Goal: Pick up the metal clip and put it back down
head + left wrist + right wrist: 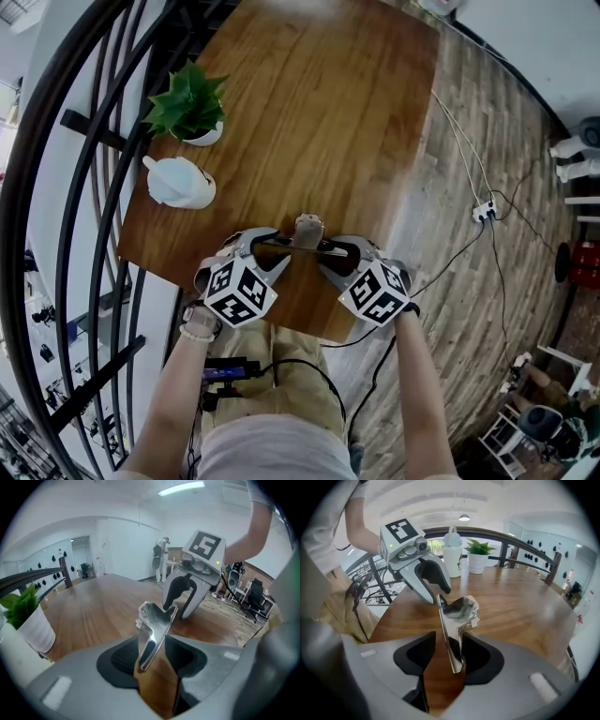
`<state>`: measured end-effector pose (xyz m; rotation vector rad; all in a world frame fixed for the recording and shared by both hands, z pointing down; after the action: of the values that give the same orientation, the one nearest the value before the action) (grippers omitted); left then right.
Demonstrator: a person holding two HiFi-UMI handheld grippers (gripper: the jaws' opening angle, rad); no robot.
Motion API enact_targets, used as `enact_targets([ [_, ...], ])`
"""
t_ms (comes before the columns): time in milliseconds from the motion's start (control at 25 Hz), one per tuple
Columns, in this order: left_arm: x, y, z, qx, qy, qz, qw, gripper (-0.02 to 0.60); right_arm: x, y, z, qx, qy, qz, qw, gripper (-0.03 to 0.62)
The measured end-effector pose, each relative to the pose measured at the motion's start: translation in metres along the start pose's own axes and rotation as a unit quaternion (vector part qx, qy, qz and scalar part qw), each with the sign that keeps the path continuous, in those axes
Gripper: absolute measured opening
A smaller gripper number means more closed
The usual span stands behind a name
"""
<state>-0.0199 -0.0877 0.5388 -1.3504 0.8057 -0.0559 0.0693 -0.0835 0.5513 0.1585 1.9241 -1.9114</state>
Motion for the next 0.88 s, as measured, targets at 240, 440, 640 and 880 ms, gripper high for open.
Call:
enact_targets([
  [240,0.006,0.044,-0.016,0.034,0.085,0.089,0.9918,0.051,0.012,0.048,0.016,-0.06,-0.147,0.131,0.979,0.024],
  [440,0.019,0.087,-0.022,0.052,0.122,0.152,0.9795,0.005,0.024,0.09,0.011,-0.12,-0.18,0.179,0.96,0.023],
  [640,0.036,0.131,-0.011,0.072,0.098,0.182,0.9758,0.005,0.04,0.132,-0.007,-0.184,-0.191,0.212,0.941,0.023],
  [880,0.066,0.189,0.0,0.093,0.07,0.235,0.965,0.005,0.048,0.188,-0.022,-0.241,-0.207,0.258,0.912,0.023],
])
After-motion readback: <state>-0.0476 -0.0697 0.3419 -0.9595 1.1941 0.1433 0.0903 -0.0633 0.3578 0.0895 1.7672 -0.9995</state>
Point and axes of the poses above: the fingertips, and each gripper's own axes: y backward along the fingers, z to its right, x out of its top, the point moved 2 cm from there along y, backward along the fingers, and after that the axes turned 13 degrees about -z, right-handed, at the moved point
